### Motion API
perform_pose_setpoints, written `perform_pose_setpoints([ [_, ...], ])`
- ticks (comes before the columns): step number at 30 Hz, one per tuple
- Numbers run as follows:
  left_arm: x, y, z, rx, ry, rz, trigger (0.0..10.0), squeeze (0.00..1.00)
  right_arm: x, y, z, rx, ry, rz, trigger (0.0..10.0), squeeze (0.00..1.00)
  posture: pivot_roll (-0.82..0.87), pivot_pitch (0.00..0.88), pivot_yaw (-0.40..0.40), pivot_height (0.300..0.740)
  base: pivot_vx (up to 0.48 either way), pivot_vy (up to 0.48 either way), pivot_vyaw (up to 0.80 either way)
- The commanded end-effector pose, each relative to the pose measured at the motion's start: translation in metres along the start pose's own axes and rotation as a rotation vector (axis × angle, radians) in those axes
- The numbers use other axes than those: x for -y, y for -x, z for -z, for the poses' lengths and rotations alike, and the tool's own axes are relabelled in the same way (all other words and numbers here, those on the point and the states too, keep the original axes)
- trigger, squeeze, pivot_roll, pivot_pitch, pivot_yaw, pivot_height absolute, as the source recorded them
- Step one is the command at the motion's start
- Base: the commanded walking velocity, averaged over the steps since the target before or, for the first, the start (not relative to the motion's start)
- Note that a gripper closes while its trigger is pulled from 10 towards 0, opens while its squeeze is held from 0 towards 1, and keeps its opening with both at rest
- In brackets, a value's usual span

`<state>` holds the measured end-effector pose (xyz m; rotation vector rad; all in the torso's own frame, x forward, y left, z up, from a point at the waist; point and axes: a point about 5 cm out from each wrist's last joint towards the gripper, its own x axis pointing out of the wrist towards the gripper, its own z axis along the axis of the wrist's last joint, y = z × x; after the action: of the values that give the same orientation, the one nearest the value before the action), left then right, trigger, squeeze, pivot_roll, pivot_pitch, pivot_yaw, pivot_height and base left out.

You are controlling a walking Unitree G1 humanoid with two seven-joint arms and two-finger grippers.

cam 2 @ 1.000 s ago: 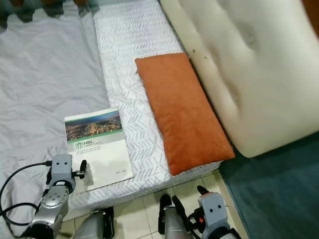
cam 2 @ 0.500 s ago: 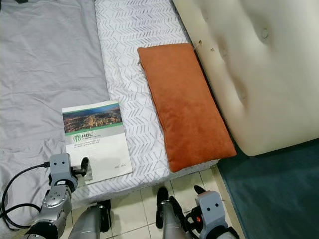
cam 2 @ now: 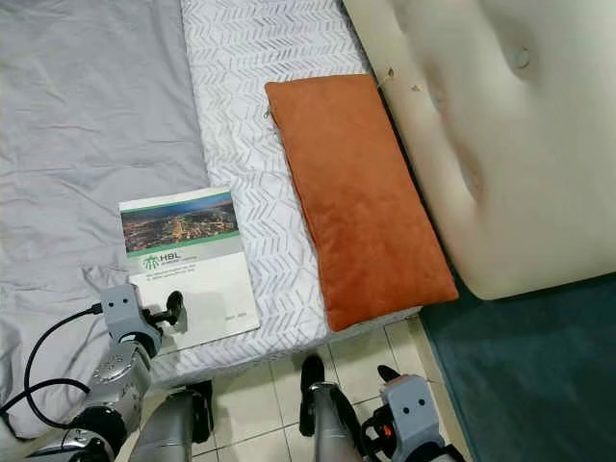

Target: Clean up the room

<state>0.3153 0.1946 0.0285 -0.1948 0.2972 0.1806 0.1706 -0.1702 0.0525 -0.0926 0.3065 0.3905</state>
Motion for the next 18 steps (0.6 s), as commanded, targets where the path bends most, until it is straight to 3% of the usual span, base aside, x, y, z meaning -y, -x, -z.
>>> perform_pose_setpoints([
  [1, 0.002, 0.009, 0.028, -0.125, 0.03, 0.015, 10.0, 0.0, -0.002, 0.007, 0.006, -0.038, -0.003, -0.002, 10.0, 0.0, -0.24, 0.553, -0.129, 0.74, 0.0, 0.0, 0.0],
  [8, -0.003, 0.014, 0.043, -0.232, 0.11, 0.024, 10.0, 0.0, -0.002, 0.008, 0.008, -0.047, -0.007, 0.003, 10.0, 0.0, -0.24, 0.559, -0.129, 0.74, 0.0, 0.0, 0.0],
  [9, -0.003, 0.014, 0.045, -0.249, 0.1, 0.027, 4.4, 0.0, -0.002, 0.009, 0.008, -0.048, -0.008, 0.003, 10.0, 0.0, -0.24, 0.562, -0.13, 0.74, 0.0, 0.0, 0.0],
  [10, -0.003, 0.015, 0.046, -0.256, 0.091, 0.033, 0.0, 0.0, -0.003, 0.009, 0.008, -0.049, -0.008, 0.003, 10.0, 0.0, -0.24, 0.562, -0.13, 0.74, 0.0, 0.0, 0.0],
  [18, -0.006, 0.013, 0.041, -0.234, 0.027, 0.015, 0.0, 0.0, -0.002, 0.007, 0.008, -0.05, -0.013, 0.009, 10.0, 0.0, -0.24, 0.56, -0.124, 0.74, 0.0, 0.0, 0.0],
])
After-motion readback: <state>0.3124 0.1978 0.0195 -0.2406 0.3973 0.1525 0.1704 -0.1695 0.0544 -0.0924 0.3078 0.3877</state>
